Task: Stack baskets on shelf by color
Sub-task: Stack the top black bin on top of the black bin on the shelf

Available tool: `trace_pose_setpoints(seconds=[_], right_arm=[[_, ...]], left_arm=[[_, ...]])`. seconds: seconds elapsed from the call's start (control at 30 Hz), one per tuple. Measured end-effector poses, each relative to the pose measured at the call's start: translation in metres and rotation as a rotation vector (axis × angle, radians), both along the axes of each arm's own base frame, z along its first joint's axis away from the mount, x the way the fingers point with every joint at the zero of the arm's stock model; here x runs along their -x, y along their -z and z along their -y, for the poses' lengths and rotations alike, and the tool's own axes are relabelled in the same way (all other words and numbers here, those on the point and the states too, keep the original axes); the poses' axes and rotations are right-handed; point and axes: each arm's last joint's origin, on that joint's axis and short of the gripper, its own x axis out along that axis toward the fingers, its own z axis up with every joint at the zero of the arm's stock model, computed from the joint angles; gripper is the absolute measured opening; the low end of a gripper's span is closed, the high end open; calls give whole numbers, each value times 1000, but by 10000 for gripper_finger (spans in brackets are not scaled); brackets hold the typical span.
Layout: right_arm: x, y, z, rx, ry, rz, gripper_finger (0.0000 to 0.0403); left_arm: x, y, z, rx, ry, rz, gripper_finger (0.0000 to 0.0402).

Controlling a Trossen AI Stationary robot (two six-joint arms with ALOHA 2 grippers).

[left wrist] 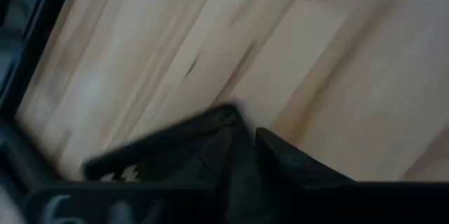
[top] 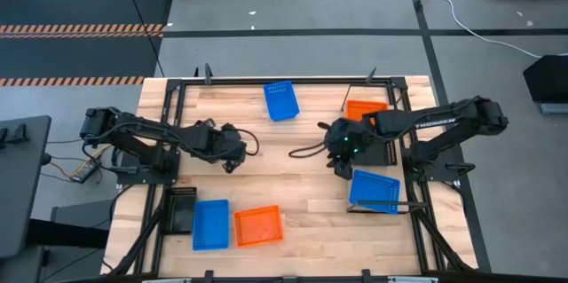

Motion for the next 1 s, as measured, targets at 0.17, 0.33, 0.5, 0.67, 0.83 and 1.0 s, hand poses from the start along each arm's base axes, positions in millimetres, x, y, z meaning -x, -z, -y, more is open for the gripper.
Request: trace_pose_setpoints(seconds=[0.17, 0.33, 0.5, 0.67, 0.83, 1.0], right_arm=[[-4, 4, -8, 2, -33, -3, 161], [-5, 2, -15, 9, -75, 26, 161], [-4, 1, -21, 13, -104, 33, 161], [-4, 1, -25, 13, -117, 32, 161], [-4, 1, -26, 8, -116, 31, 161], [-4, 1, -26, -5, -98, 26, 161]], left_arm=[[10, 1, -6, 9, -124, -54, 118], [9, 3, -11, 105, -172, -28, 167], [9, 13, -16, 183, -171, -11, 208], [17, 25, -22, 197, -208, -53, 233], [21, 45, -26, 273, -183, -30, 236], [18, 57, -21, 261, 17, -1, 201]])
